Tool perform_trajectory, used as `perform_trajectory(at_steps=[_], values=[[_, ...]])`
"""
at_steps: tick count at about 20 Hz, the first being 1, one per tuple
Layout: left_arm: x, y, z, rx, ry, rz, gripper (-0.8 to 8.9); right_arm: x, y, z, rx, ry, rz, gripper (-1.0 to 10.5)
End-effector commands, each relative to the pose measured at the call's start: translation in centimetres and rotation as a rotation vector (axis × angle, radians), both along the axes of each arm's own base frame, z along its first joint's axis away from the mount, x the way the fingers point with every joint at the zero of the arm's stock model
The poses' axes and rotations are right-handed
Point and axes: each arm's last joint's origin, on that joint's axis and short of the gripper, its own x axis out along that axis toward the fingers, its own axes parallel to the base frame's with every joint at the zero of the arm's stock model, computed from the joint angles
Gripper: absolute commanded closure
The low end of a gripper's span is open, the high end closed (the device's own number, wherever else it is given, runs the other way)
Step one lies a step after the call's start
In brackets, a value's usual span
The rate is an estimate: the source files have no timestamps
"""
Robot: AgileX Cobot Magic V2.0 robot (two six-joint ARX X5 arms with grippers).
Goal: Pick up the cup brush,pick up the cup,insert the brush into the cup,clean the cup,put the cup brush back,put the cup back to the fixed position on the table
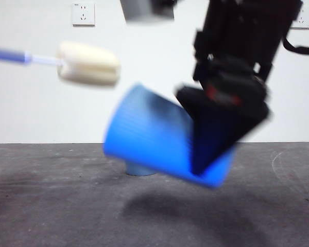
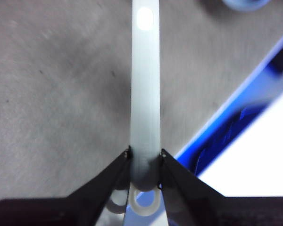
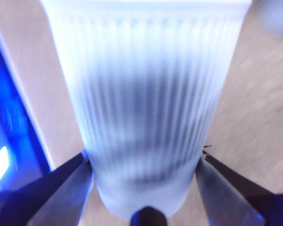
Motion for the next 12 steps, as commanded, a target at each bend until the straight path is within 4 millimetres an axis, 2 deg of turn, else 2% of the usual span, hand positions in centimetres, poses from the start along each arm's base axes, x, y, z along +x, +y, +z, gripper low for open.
perform_trajectory(at_steps=[1, 6, 12], values=[[0.0, 0.0, 0.6, -0.185, -0.029, 0.151, 8.22, -0.1, -0.1, 1.5, 0.141, -0.018, -0.087, 9.6], [0.9, -0.5, 1.9, -0.407, -0.125, 0.316, 8.22, -0.6, -1.1, 5.2, 0.414, -0.083, -0.168, 9.6], [3.4, -2.1, 2.2, -0.424, -0.198, 0.404, 8.22, -1.8, -3.6, 9.4, 0.653, -0.195, -0.211, 9.6]])
